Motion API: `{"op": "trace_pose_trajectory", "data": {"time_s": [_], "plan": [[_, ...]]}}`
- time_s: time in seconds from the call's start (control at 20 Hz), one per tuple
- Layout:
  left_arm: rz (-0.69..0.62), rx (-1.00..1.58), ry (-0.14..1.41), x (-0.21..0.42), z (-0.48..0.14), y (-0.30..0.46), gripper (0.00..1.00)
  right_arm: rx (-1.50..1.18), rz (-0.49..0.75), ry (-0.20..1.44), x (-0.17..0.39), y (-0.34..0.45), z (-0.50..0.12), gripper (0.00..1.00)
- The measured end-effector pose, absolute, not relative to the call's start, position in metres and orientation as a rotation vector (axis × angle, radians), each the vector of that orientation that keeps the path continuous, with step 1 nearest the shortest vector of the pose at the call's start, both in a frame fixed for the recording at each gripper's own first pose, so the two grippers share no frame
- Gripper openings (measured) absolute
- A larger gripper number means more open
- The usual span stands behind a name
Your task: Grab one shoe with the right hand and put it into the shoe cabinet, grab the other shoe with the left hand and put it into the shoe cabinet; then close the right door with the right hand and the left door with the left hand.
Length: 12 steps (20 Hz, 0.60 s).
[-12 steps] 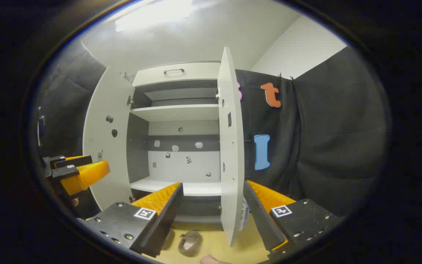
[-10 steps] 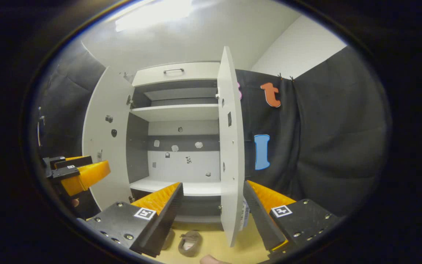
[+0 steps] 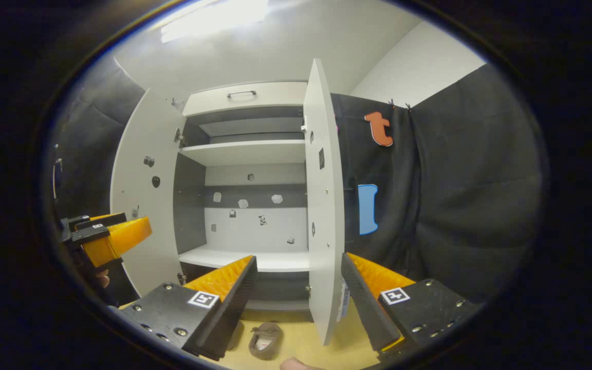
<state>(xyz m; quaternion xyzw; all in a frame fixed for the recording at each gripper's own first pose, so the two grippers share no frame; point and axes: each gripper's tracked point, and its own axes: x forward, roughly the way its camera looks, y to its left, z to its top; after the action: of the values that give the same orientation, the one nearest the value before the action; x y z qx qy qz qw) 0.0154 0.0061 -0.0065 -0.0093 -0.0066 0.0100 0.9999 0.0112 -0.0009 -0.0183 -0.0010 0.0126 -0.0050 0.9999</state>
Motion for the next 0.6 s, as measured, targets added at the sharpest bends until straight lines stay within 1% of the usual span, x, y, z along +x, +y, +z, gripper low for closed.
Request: {"op": "trace_pose_trajectory", "data": {"time_s": [0.1,0.15,0.25,0.3,0.35,0.4,0.5,0.55,0.6], "plan": [[0.017,-0.021,-0.001,0.019,-0.012,0.005,0.96,-0.003,-0.004,0.038,0.014,0.001,-0.025,0.99],[0.016,-0.017,-0.003,0.021,-0.014,0.005,0.99,0.0,0.002,0.042,0.015,0.004,-0.029,0.98],[0.016,-0.003,-0.007,0.022,-0.019,0.005,0.98,-0.003,0.013,0.05,0.021,0.009,-0.038,0.98],[0.015,-0.001,-0.005,0.024,-0.023,0.004,0.98,-0.011,0.015,0.056,0.024,0.01,-0.046,0.94],[0.011,-0.002,-0.002,0.026,-0.028,0.003,0.96,-0.018,0.017,0.063,0.026,0.013,-0.055,0.98],[0.008,-0.006,-0.001,0.027,-0.031,0.002,0.98,-0.024,0.022,0.071,0.028,0.015,-0.065,0.98],[0.007,-0.011,-0.006,0.029,-0.037,0.002,0.98,-0.034,0.031,0.087,0.035,0.021,-0.088,0.98],[0.015,-0.012,-0.016,0.031,-0.038,0.004,0.96,-0.039,0.032,0.097,0.04,0.024,-0.1,0.98],[0.026,-0.013,-0.025,0.033,-0.039,0.007,0.98,-0.045,0.032,0.108,0.046,0.027,-0.113,0.98]]}}
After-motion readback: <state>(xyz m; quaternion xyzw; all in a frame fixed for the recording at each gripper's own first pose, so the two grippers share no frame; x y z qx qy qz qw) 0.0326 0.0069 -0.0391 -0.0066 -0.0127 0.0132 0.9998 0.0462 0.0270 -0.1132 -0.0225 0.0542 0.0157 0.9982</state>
